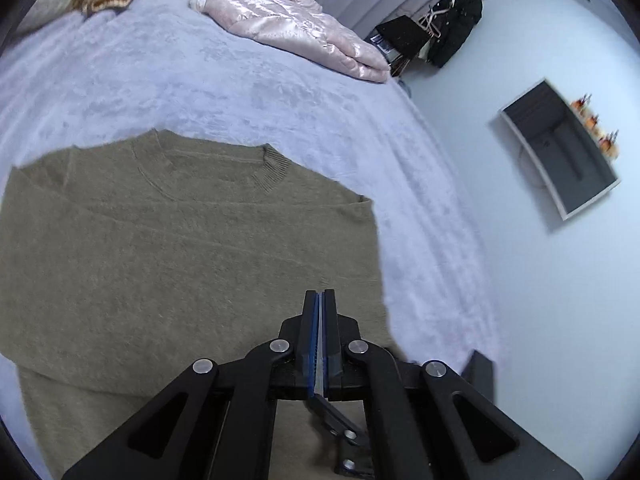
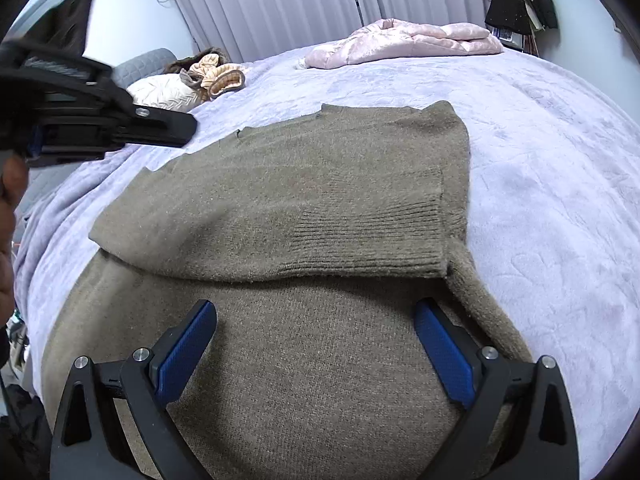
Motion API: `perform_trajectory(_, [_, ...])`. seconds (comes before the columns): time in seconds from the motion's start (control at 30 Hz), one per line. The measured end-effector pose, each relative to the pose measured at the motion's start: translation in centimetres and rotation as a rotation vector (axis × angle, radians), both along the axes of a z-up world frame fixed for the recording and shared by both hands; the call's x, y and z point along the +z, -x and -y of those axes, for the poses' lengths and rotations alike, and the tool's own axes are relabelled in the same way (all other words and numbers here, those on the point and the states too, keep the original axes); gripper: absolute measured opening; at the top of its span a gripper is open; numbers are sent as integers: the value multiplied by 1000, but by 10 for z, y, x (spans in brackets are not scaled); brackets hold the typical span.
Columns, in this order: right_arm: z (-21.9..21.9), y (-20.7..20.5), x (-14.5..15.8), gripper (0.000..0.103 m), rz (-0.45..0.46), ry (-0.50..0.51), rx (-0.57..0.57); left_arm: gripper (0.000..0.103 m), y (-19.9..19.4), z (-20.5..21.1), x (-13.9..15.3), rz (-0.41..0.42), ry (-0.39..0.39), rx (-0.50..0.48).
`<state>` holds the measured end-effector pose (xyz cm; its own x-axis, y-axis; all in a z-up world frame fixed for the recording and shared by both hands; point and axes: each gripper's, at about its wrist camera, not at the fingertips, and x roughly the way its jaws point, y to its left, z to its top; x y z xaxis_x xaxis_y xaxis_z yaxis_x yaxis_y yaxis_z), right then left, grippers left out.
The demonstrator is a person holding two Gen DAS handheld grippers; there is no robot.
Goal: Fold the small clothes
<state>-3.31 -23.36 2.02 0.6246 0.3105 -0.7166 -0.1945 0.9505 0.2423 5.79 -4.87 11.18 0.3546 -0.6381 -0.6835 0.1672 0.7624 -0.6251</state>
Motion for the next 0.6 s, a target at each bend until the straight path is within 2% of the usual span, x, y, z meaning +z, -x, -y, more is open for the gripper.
perform_trajectory(0.07, [-3,0,-1,100,-1,14,1,2,4,-16,4,-10,78,22])
perform_trajectory(0.13, [-4,-1,-2,100,-2,20,1,46,4,-29,3,-24,85,76])
perform_trajectory(0.17, [-4,-1,-2,100,-2,23,0,93,4,-39,1,-22,122,116])
perform_trajectory(0.2, [-4,-2,-2,100,-2,25,0,103,8,-54,0,8,209,180])
perform_trajectory(0.23, [-5,-2,-2,100,-2,28,0,103,16,-74,-1,75,333,250])
perform_trajectory(0.27, [-6,-2,-2,100,-2,32,0,103,21,-90,-1,119,421,300])
perform_trajectory(0.3, [-6,-2,-1,100,-1,33,0,103,23,-101,-2,127,449,336])
perform_trajectory(0.43, [-6,-2,-1,100,-1,41,-1,103,23,-129,3,124,300,423])
perform_trajectory(0.5, [-7,-3,-1,100,-2,44,-1,103,21,-140,1,108,234,435])
perform_trajectory(0.6, [-3,-3,3,100,-6,24,-3,103,20,-145,-2,115,54,439])
